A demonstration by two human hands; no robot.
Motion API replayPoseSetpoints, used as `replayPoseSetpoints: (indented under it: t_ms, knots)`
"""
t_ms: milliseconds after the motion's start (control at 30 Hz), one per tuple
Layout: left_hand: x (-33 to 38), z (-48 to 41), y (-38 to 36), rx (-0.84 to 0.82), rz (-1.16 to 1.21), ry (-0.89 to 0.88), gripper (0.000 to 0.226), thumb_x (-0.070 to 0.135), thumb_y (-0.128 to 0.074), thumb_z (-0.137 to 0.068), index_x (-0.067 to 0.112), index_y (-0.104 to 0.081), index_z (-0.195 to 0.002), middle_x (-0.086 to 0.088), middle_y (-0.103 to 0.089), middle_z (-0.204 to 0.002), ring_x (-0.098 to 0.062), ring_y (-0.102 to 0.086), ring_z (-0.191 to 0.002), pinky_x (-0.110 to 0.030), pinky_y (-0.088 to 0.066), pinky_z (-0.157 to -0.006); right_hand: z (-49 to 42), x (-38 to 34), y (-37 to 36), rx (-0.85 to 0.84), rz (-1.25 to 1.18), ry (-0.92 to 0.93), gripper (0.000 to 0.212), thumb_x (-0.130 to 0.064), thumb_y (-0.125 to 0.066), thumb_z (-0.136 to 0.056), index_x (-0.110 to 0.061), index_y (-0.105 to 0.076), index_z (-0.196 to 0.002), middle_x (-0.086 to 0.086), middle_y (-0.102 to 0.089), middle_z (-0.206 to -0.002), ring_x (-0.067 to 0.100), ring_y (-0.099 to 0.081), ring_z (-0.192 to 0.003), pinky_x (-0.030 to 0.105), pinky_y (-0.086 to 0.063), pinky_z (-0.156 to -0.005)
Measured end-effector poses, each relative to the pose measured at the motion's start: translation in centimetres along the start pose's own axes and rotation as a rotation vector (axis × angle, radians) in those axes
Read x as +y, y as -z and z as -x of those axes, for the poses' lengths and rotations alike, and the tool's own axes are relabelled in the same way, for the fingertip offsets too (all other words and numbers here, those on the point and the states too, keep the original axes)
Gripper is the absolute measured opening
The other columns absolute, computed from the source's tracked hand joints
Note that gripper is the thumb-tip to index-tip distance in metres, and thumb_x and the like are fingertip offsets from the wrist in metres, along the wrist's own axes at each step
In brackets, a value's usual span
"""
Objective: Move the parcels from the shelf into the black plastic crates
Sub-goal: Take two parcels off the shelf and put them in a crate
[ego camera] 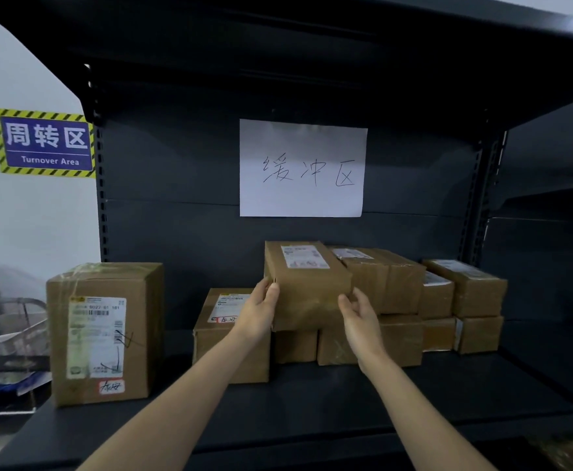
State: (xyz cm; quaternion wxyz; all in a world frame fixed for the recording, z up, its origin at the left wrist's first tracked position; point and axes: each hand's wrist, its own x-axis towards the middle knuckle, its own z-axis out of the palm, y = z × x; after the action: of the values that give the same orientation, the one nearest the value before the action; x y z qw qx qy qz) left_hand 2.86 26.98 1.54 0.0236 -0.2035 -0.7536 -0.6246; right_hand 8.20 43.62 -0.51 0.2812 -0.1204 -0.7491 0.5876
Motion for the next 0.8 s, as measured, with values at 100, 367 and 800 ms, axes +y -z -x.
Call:
replayPoseSetpoints:
  t_ms: [100, 367, 800]
  knots:
    - [-1.4, 1.0, 1.8, 0.075, -0.029, -0.075, 0.048, 0.034, -0.034, -0.099, 0.018, -0.028, -0.145, -0.002, -0.036, -0.148, -0.012, -0.033, -0.132, -0.024, -0.025, -0.100, 1.3, 1.3, -0.3, 0.048, -0.007, -0.028, 0.055, -0.035, -0.045, -0.096, -0.019, -0.028, -0.146, 0.007, -0.043, -0.142, 0.020, -0.044, -0.127, 0.032, -0.034, -0.103]
    - [-7.1, 1.8, 6.7, 0.295, -0.102, 0.070, 0.058, 0.032, -0.043, -0.097, 0.017, -0.019, -0.148, -0.006, -0.024, -0.154, -0.023, -0.024, -0.141, -0.037, -0.023, -0.112, 4.1, 4.0, -6.0, -0.198, 0.052, -0.173, 0.043, -0.034, -0.045, -0.097, -0.011, -0.048, -0.134, 0.003, -0.052, -0.135, 0.011, -0.048, -0.114, 0.022, -0.033, -0.093]
    - [-8.8, 4.6, 7.2, 0.262, 0.092, 0.313, 0.041, 0.046, -0.039, -0.095, 0.017, -0.041, -0.124, -0.005, -0.050, -0.121, -0.019, -0.047, -0.107, -0.034, -0.039, -0.088, 5.5, 3.0, -10.5, -0.292, 0.029, -0.222, 0.066, -0.061, -0.040, -0.089, -0.020, -0.037, -0.141, -0.004, -0.045, -0.129, 0.014, -0.043, -0.119, 0.028, -0.032, -0.092]
